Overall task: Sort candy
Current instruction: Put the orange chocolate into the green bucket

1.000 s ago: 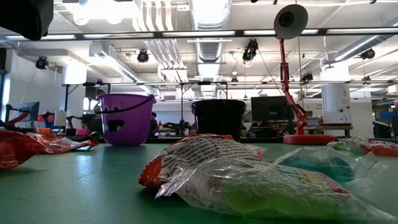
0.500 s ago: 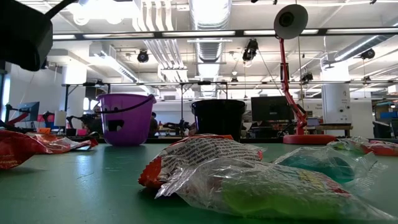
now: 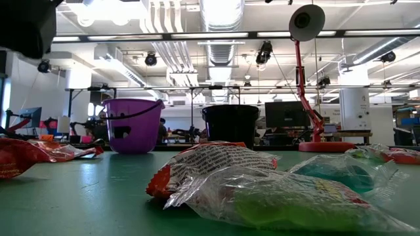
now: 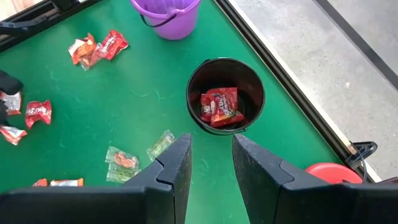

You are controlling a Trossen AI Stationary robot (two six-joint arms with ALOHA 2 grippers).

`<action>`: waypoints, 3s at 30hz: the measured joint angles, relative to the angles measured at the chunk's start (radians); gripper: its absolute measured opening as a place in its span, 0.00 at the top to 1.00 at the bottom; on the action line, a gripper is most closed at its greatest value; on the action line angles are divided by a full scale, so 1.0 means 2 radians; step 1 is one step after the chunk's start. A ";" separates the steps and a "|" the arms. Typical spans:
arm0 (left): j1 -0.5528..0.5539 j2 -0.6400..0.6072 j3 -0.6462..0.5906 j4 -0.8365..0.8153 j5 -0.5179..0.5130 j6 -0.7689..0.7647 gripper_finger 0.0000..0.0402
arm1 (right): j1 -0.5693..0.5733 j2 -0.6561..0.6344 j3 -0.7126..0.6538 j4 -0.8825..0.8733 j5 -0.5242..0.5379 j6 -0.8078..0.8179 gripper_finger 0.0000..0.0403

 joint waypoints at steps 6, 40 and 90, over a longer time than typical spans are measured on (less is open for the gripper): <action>0.000 -0.035 0.009 -0.009 -0.005 0.002 0.99 | 0.000 -0.005 0.000 0.000 0.000 -0.005 0.73; 0.326 -0.274 0.023 -0.074 -0.120 0.446 0.99 | 0.000 -0.006 -0.001 0.000 0.000 -0.046 0.73; 0.485 -0.361 0.023 0.122 -0.052 0.697 0.99 | 0.040 0.096 -0.072 0.414 -0.077 -0.091 0.72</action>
